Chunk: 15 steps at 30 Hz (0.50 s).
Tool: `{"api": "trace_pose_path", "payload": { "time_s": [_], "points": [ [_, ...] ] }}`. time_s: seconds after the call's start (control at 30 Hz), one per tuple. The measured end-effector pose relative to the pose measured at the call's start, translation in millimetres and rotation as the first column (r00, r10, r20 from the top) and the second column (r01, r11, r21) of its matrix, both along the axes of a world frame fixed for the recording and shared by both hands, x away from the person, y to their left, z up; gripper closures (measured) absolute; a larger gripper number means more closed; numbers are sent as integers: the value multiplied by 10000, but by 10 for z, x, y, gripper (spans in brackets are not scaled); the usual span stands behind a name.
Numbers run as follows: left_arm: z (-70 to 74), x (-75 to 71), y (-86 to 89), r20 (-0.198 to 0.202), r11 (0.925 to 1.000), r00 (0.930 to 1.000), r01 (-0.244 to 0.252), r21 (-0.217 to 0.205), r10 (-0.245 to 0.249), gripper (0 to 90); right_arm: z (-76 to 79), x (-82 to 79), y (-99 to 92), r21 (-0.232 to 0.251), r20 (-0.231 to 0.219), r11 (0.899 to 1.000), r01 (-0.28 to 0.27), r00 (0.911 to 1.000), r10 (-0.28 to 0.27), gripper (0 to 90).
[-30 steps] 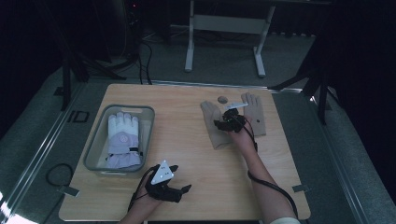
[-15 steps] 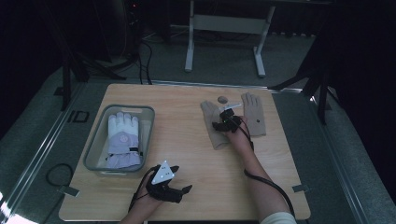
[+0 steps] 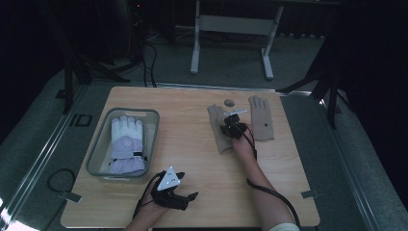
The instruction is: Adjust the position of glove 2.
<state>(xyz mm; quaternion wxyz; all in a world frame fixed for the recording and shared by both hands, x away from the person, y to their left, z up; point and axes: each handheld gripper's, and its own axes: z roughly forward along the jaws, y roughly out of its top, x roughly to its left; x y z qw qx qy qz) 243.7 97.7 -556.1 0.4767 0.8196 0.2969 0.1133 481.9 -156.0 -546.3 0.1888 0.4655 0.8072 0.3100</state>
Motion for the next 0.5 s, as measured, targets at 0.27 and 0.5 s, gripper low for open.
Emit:
{"api": "trace_pose_path", "payload": {
  "time_s": [0.27, 0.5],
  "points": [
    [10, 0, 11, 48, 10000, 10000, -68, 47, 67, 146, 165, -196, -2, 787, -35, 9963, 341, 9994, -339, 804],
    [21, -7, 11, 136, 9999, 9998, -119, 36, 119, 146, 401, -515, -30, 1654, 232, 9823, 884, 9954, -934, 805]
  ]
}}
